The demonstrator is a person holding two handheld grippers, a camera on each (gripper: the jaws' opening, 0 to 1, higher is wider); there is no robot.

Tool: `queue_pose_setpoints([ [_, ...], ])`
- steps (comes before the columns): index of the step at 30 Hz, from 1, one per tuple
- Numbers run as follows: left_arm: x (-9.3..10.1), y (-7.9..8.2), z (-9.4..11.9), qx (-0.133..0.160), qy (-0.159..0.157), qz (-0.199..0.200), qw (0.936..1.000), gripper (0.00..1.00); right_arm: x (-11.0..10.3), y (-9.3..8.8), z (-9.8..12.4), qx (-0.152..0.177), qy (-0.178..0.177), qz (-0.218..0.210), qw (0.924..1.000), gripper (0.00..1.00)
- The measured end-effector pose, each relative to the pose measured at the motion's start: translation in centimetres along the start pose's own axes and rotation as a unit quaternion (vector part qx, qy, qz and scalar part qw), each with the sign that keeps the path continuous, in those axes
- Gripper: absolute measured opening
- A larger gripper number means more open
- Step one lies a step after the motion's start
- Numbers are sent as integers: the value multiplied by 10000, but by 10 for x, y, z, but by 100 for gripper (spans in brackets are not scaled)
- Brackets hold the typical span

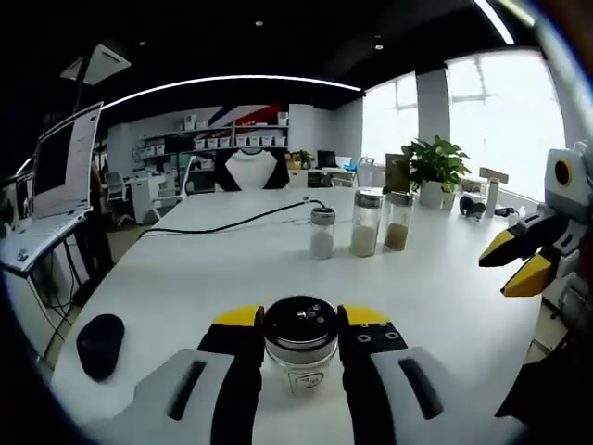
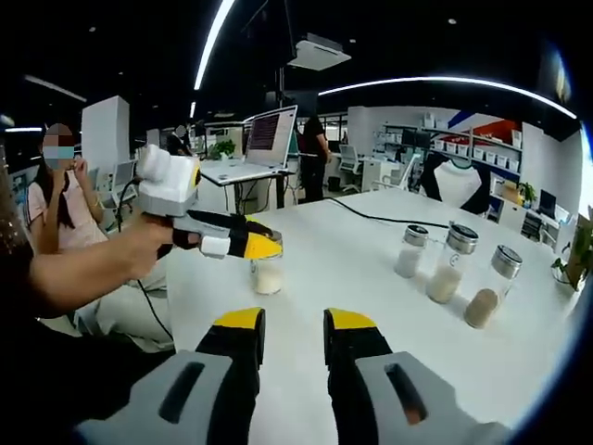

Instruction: Rotate the seasoning bottle until the label or dispensing opening points toward the visible target arrow and the bottle remains upright within the marked orientation range

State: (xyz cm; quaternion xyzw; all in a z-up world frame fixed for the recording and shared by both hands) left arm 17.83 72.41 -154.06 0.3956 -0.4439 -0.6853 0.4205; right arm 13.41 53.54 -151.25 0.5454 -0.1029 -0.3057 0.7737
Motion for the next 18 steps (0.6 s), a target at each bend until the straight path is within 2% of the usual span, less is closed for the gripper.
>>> queue_pose_setpoints([
  [18,-1,-6,4,-61,-98,123,9999,33,-1,-1,-1,41,8,-38,10000,24],
])
Point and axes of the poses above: the point that each gripper's makers call its tool centre point, and the gripper's own axes: z roughly backward along the fingers, x roughly to its right, y roughly out of its top, the point moved 5 cm from there along z, roughly backward along the fingers, and after that the axes turned 12 degrees about -z, right-handed, at the moved point
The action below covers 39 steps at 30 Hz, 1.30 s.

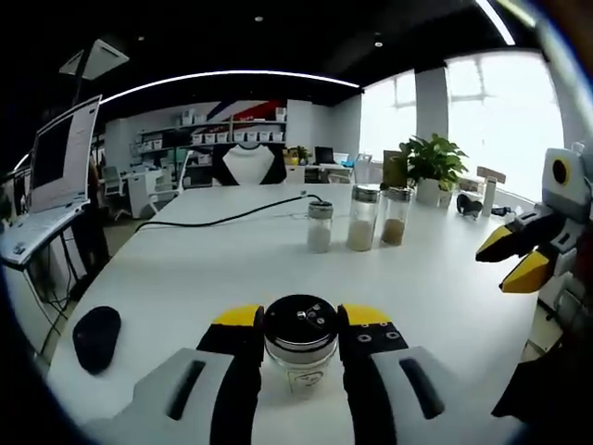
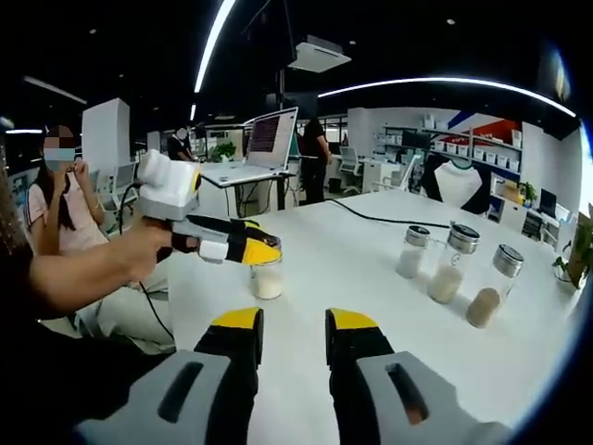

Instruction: Rotate the seasoning bottle until the label or dispensing opening points toward the visible target arrow and the bottle remains upright within the marked orientation range

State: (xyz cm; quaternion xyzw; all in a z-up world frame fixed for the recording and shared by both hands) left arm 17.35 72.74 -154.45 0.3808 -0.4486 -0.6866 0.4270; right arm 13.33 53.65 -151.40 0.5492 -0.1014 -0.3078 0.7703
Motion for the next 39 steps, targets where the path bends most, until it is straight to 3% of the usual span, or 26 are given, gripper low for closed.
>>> queue_pose_setpoints([
  [11,1,1,2,15,-49,117,9999,33,-2,-1,1,26,26,-26,10000,25],
  [21,4,20,3,179,-28,79,9998,39,3,-3,2,61,-47,-56,10000,25],
  [39,37,50,18,594,-368,-140,9975,40,53,-28,-24,327,-968,-149,9947,30],
])
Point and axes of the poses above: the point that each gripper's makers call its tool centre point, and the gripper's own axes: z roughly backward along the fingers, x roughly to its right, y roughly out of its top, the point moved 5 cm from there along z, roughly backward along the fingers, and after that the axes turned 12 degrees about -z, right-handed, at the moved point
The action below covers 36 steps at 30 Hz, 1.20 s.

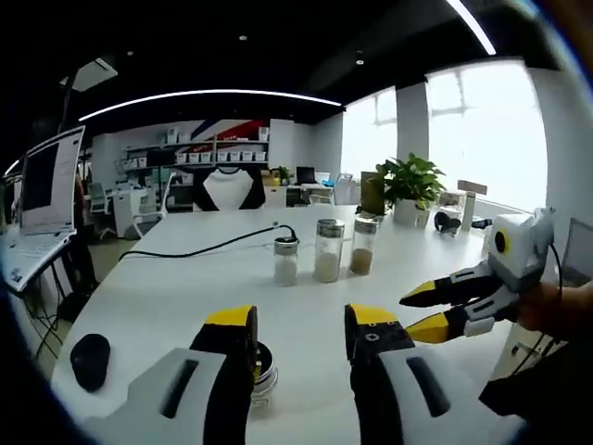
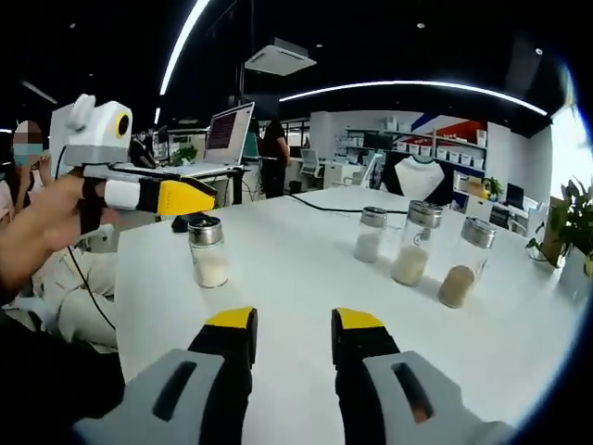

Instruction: Rotate the seasoning bottle until the label or dispensing opening points toward the visible target arrow and the bottle remains upright within the marked orientation range

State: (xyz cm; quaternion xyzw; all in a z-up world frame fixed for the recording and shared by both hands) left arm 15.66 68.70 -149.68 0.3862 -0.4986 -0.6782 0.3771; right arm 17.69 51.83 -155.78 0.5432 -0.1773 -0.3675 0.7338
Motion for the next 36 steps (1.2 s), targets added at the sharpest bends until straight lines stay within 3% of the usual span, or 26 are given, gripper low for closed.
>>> queue_pose_setpoints([
  [8,2,11,5,216,-60,-31,9997,41,23,17,-31,290,-318,-36,9991,28],
  [12,-4,12,6,343,52,65,9994,55,38,29,-53,461,-457,-156,9978,33],
  [19,-12,6,5,205,82,104,9997,60,55,45,-88,457,-591,-131,9971,31],
  [23,-19,5,5,156,177,125,9996,72,66,55,-102,550,-683,-161,9960,30],
  [29,-28,4,8,103,314,176,9993,81,80,71,-127,620,-773,-131,9950,30],
  [36,-32,9,11,110,384,182,9990,80,89,81,-162,618,-926,220,9935,32],
])
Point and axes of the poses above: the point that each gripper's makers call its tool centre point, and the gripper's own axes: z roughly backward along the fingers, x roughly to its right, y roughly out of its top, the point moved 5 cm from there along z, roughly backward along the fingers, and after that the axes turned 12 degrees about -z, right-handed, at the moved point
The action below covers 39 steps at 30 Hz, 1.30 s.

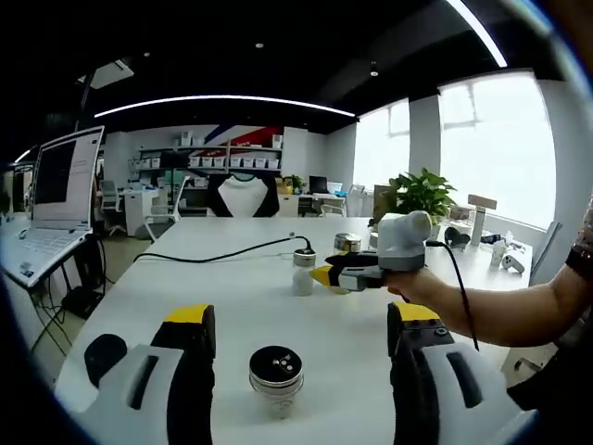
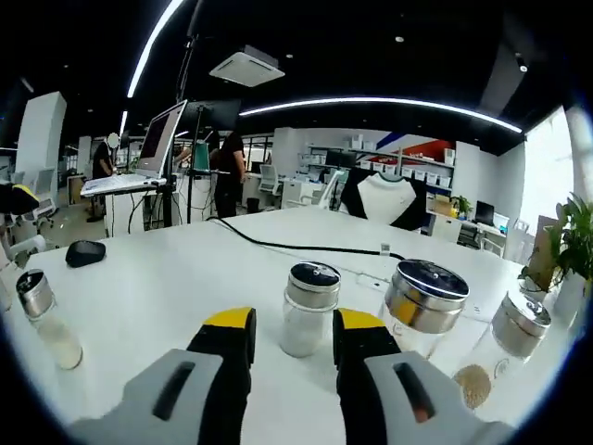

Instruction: Rotate the seasoning bottle until the label or dispensing opening points toward the visible target arrow and the bottle remains upright within the marked orientation range

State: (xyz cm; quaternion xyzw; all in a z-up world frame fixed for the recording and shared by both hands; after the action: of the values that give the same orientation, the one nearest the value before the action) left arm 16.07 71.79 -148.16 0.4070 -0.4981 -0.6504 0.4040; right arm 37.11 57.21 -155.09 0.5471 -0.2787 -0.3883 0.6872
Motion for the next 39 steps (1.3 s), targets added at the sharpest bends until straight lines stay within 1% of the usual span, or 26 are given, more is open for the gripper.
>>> queue_pose_setpoints([
  [1,0,1,0,1,-1,-7,10000,79,0,0,-5,-9,-55,82,10000,32],
  [3,-1,2,1,12,-9,-4,10000,78,0,0,-8,13,-106,90,9999,33],
  [7,-2,2,2,-8,-10,-13,10000,76,-3,0,-8,2,-179,83,9998,33],
  [12,-3,0,4,-36,-38,22,10000,73,2,3,-11,39,-434,238,9988,34],
  [17,-6,-1,8,-67,-15,22,10000,71,5,8,-22,45,-458,232,9987,33],
  [20,-8,-1,9,-77,12,21,10000,71,5,9,-29,17,-428,218,9988,33],
  [22,-8,-1,10,-88,15,16,10000,71,7,11,-32,37,-404,109,9991,33],
  [28,-8,1,12,-115,26,-5,9999,70,8,16,-36,74,-467,-58,9989,30],
  [33,-6,3,13,-129,4,-28,9999,70,7,16,-37,37,-424,-50,9991,29],
  [35,-6,5,15,-112,11,-39,9999,69,6,17,-34,23,-332,-84,9994,29],
  [36,-5,6,15,-107,8,-47,9999,69,6,17,-38,5,-281,-78,9996,29],
  [39,-4,7,16,-86,-1,-63,9999,69,5,15,-37,-4,-99,-150,9998,28],
])
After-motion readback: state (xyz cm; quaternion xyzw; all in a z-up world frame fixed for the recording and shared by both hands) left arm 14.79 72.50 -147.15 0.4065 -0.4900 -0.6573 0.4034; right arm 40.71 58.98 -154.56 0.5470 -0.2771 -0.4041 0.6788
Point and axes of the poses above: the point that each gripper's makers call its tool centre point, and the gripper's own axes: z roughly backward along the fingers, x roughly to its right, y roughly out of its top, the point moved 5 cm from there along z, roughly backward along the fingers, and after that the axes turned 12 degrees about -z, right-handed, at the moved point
